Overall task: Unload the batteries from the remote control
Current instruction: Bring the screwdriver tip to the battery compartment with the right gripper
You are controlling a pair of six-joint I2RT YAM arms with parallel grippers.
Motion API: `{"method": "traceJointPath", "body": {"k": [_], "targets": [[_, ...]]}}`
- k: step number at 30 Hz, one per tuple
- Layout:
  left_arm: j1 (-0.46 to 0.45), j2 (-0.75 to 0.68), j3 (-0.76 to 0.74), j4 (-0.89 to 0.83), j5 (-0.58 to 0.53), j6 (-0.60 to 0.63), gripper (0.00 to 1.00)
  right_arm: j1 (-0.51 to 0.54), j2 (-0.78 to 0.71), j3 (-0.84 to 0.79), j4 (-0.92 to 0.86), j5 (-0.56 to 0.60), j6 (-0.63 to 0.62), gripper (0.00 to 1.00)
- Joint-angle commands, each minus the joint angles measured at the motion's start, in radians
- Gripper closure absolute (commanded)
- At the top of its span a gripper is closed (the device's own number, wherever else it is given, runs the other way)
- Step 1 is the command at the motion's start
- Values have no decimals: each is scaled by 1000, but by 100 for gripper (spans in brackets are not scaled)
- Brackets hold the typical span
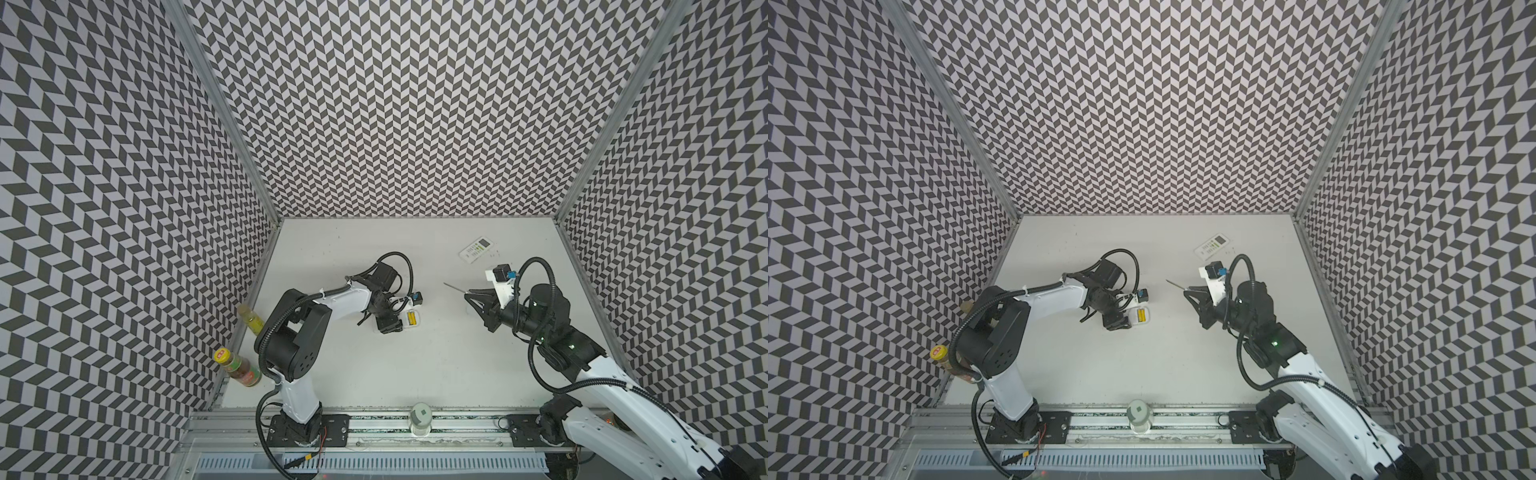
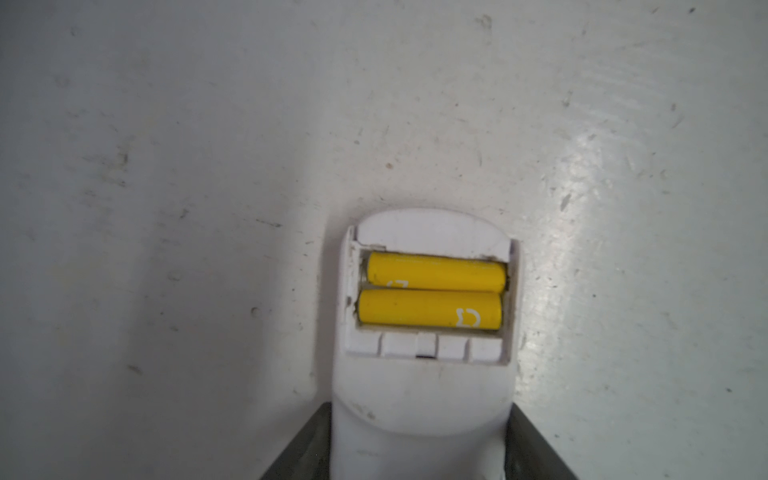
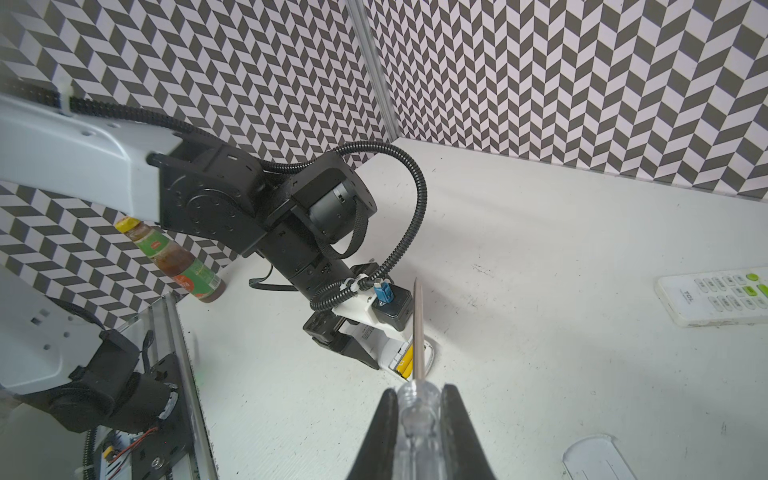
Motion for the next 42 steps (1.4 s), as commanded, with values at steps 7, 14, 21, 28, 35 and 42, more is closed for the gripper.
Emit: {"method": "traceJointPath", "body": {"k": [7,14,21,28,35,42], "targets": [[-36,-141,-129,-51,34,-6,52,3,-18,12,-5,-9,-98,98],[-57,-257,-247,7,14,-27,53,68,-35,5,-45,6,-281,100],[-63,-315,-306,62,30,-31,58,274,21,-78,-71,51,-548,100],[-71,-335,-331,86,34,-23,61,381,198,-54,-63,39,-602,100],[-84,-322,-331,93,25,-21,62,399,311,-39,1,39,-611,100],[-88,-314,-327,89,19,-15,63,401,391,-13,48,74,-594,100]]}}
